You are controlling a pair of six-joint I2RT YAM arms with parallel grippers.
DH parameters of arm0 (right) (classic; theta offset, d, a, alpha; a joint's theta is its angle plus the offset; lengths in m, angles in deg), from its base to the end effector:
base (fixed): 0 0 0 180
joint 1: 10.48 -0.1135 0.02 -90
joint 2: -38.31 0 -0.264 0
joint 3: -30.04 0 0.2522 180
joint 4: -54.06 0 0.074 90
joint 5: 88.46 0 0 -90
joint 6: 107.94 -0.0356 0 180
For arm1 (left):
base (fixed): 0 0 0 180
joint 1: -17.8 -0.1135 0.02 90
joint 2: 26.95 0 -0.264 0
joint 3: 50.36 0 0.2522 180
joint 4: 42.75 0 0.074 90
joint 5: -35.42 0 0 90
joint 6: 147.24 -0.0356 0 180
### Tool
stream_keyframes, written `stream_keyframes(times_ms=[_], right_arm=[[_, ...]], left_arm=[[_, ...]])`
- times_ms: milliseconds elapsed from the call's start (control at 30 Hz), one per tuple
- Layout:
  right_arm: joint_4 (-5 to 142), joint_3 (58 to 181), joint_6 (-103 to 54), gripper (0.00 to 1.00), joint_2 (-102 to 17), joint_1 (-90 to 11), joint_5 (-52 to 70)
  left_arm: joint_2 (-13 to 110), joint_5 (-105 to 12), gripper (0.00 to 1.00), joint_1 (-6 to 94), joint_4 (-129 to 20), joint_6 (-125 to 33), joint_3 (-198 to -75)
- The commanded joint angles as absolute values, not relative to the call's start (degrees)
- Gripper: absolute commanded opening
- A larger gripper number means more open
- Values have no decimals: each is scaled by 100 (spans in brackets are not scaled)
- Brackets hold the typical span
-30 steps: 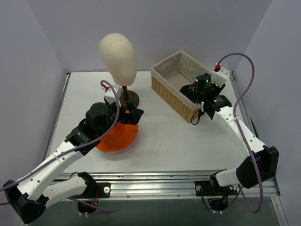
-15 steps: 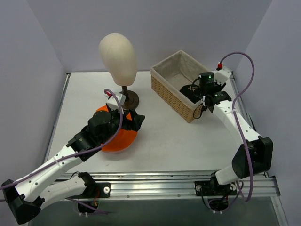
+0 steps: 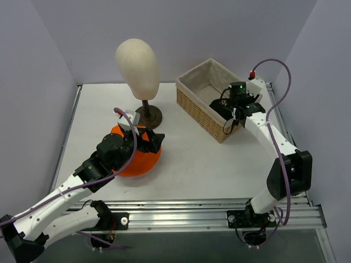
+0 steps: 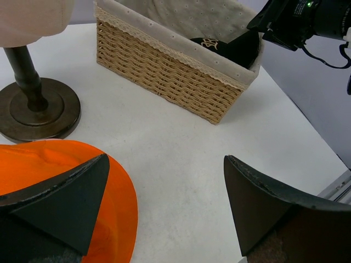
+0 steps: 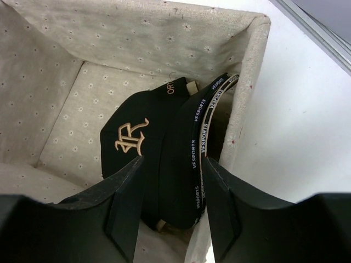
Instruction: Stack the hats
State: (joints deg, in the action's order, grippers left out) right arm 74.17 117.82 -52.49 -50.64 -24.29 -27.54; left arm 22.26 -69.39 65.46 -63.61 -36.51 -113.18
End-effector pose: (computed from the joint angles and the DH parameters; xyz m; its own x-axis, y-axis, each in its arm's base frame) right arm 0.3588 0.0704 0.3342 -0.1592 0.4713 -0.8675 0.3903 0.8372 0.3832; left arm 0.1416 -0.1419 0.3590 -0.2720 -0.2096 -0.9392 0.4785 0.8173 -0.3210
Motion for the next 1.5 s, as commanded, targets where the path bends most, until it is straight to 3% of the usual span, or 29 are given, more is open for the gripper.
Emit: stream_keyframes(times_ms=[0,1133,1333,1467], right_arm=[[7283,12061,-5327,41,-5213,-2376,-2781],[7063,12325,-5195,38,-5899,-2209,-2289],[7221,12579,-5204,27,-6101,-2165,-2263],[7336,12747,-5213,6,-6198,-2103,-2114]], left_arm=[[2052,-7058,94,6570,-6047,-3676,-11290],[1761,-7383,94,6570,-6021,-3685,-11158],[1700,-7409,94,6570,-6021,-3703,-11132],[1638,-7427,94,6570,-6003,-3694,-11097]])
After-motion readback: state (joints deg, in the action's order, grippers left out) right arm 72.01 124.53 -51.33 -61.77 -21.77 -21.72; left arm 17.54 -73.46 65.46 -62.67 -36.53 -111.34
